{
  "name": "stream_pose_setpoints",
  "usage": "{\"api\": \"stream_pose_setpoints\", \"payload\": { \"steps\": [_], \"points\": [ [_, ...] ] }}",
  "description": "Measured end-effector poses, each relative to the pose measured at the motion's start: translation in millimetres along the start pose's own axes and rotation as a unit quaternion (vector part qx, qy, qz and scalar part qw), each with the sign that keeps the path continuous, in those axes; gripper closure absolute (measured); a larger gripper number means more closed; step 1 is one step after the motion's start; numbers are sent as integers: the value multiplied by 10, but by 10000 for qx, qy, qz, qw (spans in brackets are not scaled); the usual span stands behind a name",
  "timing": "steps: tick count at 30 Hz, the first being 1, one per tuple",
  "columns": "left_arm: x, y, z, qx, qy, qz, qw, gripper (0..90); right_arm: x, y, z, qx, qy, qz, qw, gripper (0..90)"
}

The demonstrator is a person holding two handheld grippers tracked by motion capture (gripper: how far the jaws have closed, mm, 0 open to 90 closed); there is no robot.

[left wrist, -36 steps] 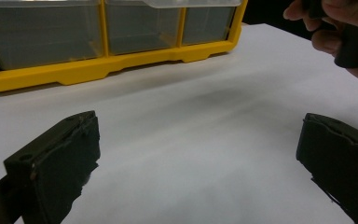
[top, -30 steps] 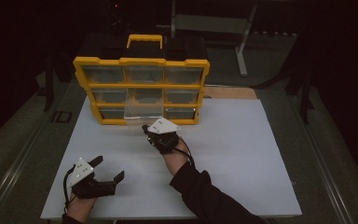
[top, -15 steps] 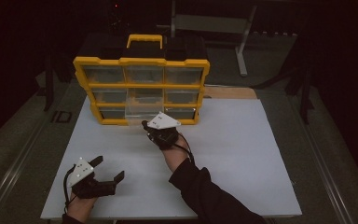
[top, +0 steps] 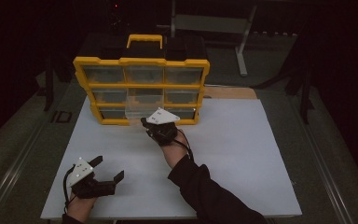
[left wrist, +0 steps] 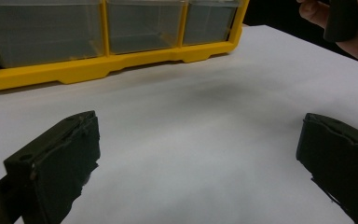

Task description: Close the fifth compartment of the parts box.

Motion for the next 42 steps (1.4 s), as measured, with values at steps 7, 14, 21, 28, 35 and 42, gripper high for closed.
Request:
{"api": "stream_pose_setpoints", "payload": {
  "steps": [7,14,21,28,35,42],
  "points": [
    [-5,-8,10,-22,-8,-10,10000,0,16,-29,51,-15,0,-21,10000,900],
    [-5,-4,12,-24,-26,-19,10000,0,81,-69,102,-63,12,-42,10000,900],
    [-5,-5,14,-22,-31,-19,10000,0,117,-72,180,-99,-74,-18,9999,900],
    [-4,-5,17,-25,-49,-18,10000,0,119,-126,239,-180,-104,-84,9997,900],
    [-3,-4,19,-40,-51,-10,10000,0,132,-164,300,-254,-142,-116,9995,900],
    [-4,-6,26,-54,-51,-22,10000,0,143,-212,345,-301,-94,-153,9994,900]
  ]
}}
Point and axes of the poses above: each handheld gripper's, and its own axes: y roughly backward along the jaws, x roughly out of its top, z roughly to its right, the point moved 6 cm from there along -y, roughly forward along the jaws, and after that the axes turned 13 degrees about y, right-handed, at the moved point
